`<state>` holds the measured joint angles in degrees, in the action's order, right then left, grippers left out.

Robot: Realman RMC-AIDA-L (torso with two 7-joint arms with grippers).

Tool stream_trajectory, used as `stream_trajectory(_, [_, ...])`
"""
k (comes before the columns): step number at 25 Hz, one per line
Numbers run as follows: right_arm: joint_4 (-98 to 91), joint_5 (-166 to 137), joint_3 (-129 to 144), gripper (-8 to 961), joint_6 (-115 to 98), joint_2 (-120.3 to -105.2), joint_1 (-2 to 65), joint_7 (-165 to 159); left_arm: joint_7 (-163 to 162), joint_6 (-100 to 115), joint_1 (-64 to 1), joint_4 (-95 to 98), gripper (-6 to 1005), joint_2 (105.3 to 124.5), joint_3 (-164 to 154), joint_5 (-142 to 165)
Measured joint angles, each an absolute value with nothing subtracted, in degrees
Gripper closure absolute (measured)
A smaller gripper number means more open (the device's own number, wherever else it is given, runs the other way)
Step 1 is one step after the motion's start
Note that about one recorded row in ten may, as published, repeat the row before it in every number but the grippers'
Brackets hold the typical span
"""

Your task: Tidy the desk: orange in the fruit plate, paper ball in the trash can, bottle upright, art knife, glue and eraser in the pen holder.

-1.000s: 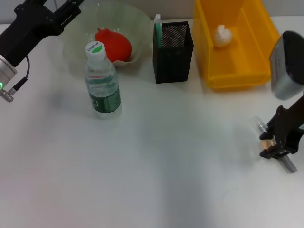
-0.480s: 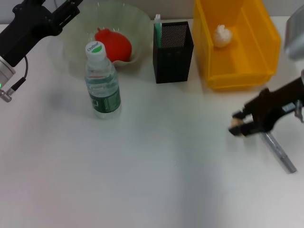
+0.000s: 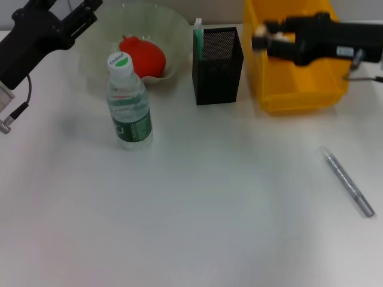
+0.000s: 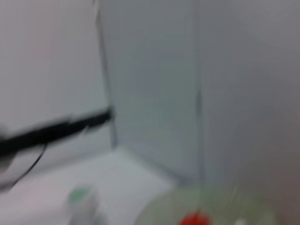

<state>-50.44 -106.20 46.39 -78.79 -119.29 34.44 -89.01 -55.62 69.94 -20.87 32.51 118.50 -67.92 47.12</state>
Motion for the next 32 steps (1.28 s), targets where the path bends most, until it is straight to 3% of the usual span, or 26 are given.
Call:
stream_trajectory(17, [-25.19, -93.26, 51.75, 524, -51.39, -119.34, 49.12, -72.62, -52.83, 78.06, -18.09, 32.71, 197, 116.49, -62.67, 47.29])
stream_trajectory(32, [-23.12, -92.9, 54.02, 516, -48.85, -119.44, 49.73, -73.24, -52.88, 80.18, -16.86, 32.79, 197, 116.06, -62.48, 47.27])
